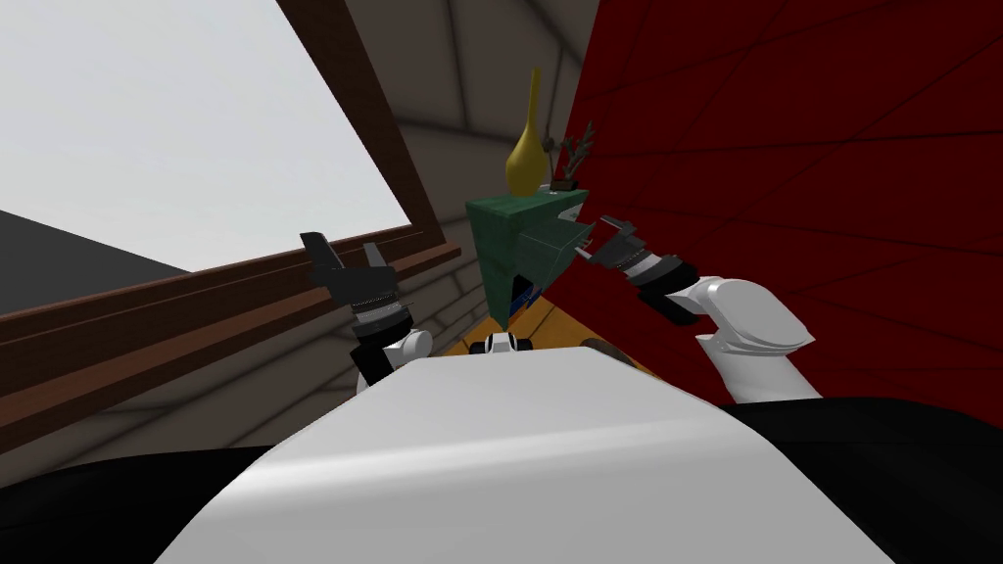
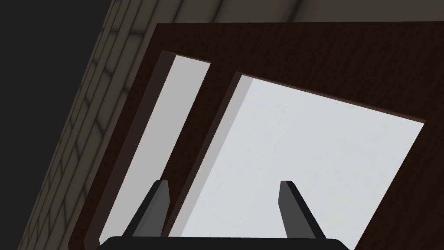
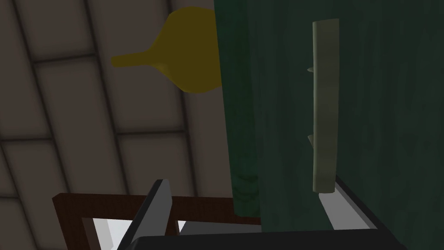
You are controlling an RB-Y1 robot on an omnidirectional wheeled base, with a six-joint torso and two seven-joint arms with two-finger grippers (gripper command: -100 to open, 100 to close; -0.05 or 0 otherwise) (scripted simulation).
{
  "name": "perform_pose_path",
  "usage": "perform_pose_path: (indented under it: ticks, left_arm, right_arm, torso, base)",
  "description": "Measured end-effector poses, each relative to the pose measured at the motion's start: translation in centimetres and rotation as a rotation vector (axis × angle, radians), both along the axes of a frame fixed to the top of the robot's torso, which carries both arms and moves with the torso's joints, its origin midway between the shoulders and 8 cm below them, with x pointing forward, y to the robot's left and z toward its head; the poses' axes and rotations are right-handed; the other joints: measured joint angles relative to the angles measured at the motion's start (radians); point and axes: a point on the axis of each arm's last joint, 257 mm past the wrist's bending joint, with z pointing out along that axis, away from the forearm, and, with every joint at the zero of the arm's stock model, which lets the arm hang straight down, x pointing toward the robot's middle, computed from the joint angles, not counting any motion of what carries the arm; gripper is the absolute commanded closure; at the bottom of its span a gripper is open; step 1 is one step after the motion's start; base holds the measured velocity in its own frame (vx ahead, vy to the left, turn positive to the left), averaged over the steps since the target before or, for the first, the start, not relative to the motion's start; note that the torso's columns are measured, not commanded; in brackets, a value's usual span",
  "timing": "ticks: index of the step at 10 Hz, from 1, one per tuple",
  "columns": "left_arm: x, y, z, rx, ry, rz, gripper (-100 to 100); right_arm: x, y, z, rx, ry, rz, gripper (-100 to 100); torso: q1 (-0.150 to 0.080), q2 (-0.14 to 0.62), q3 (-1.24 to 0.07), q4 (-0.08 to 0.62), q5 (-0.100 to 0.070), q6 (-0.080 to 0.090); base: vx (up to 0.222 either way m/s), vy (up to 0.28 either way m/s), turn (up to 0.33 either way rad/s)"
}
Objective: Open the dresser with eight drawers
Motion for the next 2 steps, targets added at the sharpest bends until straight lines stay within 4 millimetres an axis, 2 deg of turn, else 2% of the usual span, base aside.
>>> perform_pose_path:
  ticks: [2]
  left_arm:
    - [0.0,0.0,0.0,0.0,0.0,0.0,0]
  right_arm:
    - [0.02,-0.04,-0.07,0.0,0.001,-0.001,0]
  torso:
    - [0.0,-0.001,0.0,0.0,0.0,0.0]
  base:
    - [0.0,0.0,0.0]
